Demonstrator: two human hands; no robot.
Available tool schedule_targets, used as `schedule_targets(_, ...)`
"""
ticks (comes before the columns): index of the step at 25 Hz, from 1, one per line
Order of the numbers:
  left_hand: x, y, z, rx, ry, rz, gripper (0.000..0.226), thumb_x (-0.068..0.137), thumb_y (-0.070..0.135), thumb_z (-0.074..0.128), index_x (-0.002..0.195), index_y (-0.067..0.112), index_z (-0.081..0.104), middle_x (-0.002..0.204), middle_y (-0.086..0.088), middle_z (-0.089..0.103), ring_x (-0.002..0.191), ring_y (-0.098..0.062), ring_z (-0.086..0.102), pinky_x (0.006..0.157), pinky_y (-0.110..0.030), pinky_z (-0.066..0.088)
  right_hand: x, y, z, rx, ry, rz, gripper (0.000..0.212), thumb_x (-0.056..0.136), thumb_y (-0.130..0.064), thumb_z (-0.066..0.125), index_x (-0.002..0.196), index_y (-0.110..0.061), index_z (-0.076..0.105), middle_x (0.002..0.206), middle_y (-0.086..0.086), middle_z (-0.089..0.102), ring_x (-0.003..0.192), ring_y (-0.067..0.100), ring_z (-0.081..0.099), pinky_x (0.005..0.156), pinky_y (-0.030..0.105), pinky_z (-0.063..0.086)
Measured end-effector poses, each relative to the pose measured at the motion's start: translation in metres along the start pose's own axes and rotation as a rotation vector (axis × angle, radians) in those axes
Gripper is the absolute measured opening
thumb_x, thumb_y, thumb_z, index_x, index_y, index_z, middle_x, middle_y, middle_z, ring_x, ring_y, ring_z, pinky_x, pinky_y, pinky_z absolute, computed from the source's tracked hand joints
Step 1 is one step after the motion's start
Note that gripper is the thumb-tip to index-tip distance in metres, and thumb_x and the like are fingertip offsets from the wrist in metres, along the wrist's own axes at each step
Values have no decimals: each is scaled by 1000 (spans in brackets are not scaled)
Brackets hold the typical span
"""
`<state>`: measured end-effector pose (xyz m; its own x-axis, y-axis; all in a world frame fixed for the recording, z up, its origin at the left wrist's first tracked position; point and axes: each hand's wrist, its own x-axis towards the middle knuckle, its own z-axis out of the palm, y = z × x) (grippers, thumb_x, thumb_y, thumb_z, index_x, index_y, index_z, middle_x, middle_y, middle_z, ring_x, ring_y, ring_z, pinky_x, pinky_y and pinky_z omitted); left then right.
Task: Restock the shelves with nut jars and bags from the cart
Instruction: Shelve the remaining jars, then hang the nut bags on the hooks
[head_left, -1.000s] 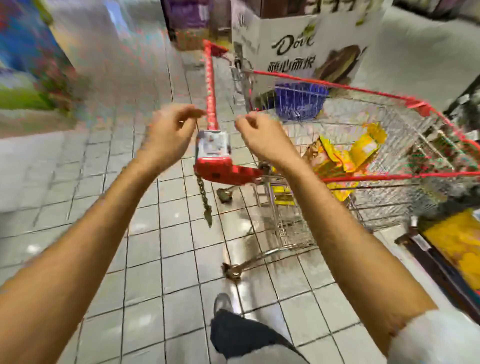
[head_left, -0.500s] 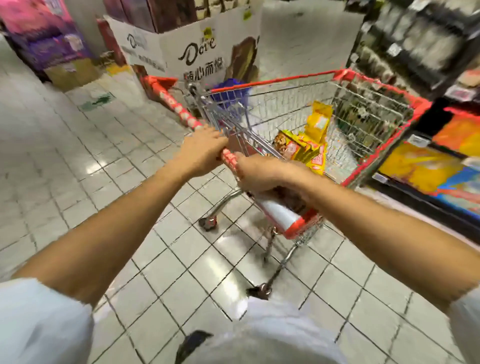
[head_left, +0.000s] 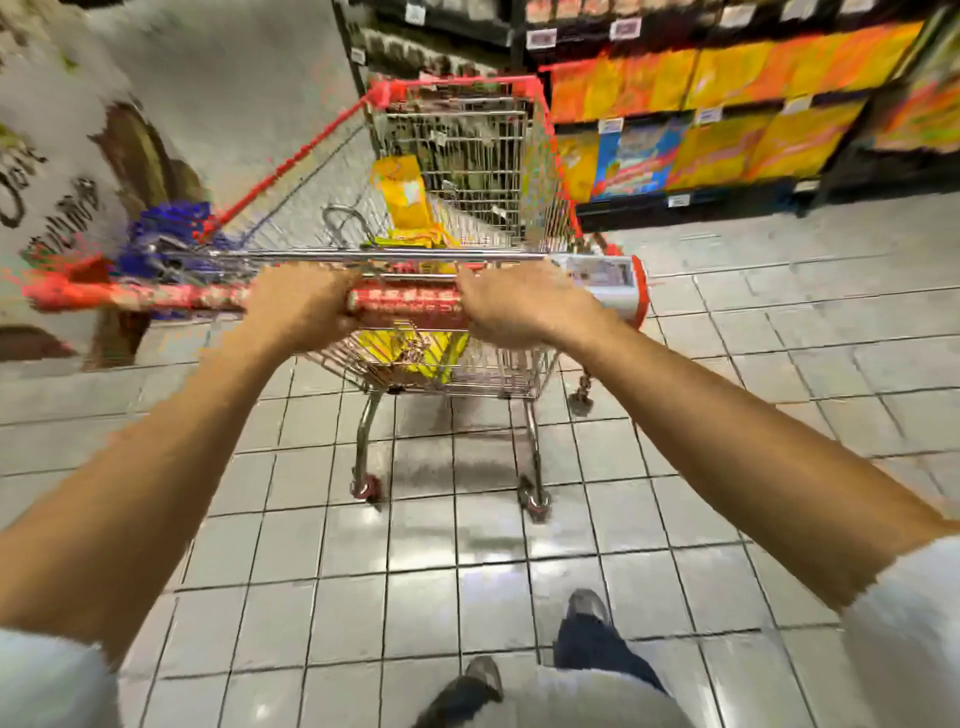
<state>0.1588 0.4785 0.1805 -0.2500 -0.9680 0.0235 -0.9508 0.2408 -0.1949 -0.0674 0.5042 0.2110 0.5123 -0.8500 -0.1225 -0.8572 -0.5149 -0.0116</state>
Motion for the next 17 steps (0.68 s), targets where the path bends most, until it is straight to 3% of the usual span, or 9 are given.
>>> schedule_targets(3, -26, 24, -6, 98, -27, 105, 38, 82, 45, 56, 109, 20, 63, 96, -17, 69, 91, -37, 66, 72, -40, 52, -38, -2, 11, -44, -37, 11, 27, 94, -27, 41, 117, -14, 42, 115, 10, 63, 102, 31, 60, 68, 33, 35)
schedule_targets(8, -68, 87, -21, 67, 63, 167, 36, 83, 46, 61, 101, 15, 67, 88, -17, 70, 82, -36, 67, 68, -37, 51, -106, 19, 19, -62, -83, 48, 23, 94, -35, 41, 111, -19, 40, 110, 7, 63, 94, 28, 59, 67, 33, 38)
schedule_targets(12, -83, 143, -33, 29, 43, 224, 33, 85, 44, 59, 99, 14, 64, 85, -14, 69, 81, -33, 66, 68, -33, 45, -159, 40, 27, -55, -71, 128, 16, 93, -33, 42, 95, -22, 30, 106, 6, 63, 91, 28, 59, 68, 34, 35)
schedule_targets(17, -103, 206, -42, 26, 74, 272, 28, 87, 39, 56, 94, 13, 63, 68, -7, 61, 64, -27, 58, 63, -29, 43, -221, 66, 38, 30, -86, 195, 14, 93, -27, 44, 95, -19, 32, 91, 1, 52, 78, 23, 47, 73, 37, 40)
